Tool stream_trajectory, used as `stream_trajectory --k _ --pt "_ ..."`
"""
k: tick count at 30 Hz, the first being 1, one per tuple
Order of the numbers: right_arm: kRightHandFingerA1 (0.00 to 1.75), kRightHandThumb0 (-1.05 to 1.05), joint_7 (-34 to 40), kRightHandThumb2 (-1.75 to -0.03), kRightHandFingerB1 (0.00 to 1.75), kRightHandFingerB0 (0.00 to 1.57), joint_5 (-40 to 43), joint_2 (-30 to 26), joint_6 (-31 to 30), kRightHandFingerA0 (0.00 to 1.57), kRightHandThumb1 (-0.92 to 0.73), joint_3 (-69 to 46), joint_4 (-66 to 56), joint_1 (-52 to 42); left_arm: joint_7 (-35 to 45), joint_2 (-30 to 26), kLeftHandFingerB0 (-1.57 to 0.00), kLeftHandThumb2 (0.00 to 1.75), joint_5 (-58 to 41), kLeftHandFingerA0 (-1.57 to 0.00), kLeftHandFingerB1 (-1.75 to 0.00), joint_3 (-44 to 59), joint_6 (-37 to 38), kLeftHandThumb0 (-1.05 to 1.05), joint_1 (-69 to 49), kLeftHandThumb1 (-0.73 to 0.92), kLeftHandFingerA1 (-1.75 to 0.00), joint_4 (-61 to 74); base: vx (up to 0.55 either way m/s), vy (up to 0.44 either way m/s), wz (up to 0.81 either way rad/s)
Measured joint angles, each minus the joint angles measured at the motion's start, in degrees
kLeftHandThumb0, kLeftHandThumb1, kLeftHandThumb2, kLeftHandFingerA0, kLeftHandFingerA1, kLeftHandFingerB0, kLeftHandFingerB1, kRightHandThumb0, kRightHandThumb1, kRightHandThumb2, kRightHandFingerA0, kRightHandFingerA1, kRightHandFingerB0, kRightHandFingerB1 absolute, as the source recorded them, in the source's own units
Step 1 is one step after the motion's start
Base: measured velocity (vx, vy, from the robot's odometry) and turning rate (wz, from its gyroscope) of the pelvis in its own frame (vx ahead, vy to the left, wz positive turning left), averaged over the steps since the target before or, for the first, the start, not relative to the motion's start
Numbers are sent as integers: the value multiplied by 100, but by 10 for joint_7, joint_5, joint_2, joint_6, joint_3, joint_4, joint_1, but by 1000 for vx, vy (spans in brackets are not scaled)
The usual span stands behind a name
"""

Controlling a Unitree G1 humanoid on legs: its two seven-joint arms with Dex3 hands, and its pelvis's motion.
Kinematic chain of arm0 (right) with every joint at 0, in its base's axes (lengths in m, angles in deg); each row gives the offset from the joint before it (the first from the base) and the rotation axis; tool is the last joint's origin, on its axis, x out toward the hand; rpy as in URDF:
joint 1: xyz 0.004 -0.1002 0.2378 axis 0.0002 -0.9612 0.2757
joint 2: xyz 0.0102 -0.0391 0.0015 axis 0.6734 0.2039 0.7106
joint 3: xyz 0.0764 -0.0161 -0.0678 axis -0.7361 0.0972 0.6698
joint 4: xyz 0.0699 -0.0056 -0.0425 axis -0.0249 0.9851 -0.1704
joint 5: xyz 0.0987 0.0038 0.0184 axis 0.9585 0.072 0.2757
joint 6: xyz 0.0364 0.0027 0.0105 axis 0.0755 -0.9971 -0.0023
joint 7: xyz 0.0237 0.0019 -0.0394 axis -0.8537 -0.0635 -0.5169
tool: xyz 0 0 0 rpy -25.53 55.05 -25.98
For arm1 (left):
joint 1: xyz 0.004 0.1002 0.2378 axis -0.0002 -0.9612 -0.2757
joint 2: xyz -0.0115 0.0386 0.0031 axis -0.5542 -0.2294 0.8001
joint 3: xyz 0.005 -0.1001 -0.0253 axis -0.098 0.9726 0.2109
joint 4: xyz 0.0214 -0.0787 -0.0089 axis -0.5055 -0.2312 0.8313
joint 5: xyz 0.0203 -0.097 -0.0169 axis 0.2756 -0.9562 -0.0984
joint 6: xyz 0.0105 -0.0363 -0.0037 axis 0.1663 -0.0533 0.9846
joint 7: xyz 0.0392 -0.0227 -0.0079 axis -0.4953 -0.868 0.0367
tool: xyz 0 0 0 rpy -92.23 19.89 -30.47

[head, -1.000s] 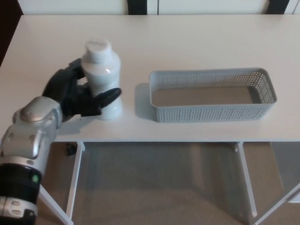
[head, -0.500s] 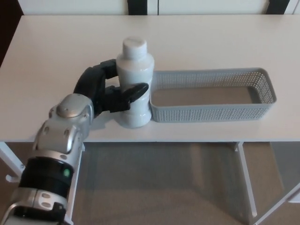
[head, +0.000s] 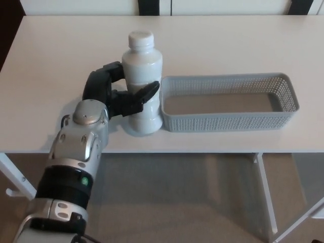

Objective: The robot walk up to a desk on which a bottle is kept on the left hand side and a container is kept on the right hand side. The robot uses its left hand to pick up the bottle and places it in the container.

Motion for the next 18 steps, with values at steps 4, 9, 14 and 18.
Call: stream_trajectory --k 4,9,14,18 --pt "50 -56 0 -70 46 30 -2 -4 0 26 -32 1 8 8 -1 -14 -79 82 0 -104 -113 7 0 -14 10 72 -145 12 0 0 0" --pt "42 -54 1 -53 36 34 -5 -8 0 30 -40 1 11 16 6 -44 -78 79 -1 -104 -105 15 0 -16 39 74 -140 35 0 0 0" --pt "42 -52 1 -54 37 34 -8 -10 0 31 -40 0 15 23 8 -60 -76 71 -1 -105 -106 25 -1 -12 74 78 -134 51 0 0 0" --pt "41 -49 4 -53 36 34 -10 -10 0 29 -43 0 15 25 6 -52 -79 74 -2 -105 -108 26 -6 -8 121 77 -134 62 0 0 0"
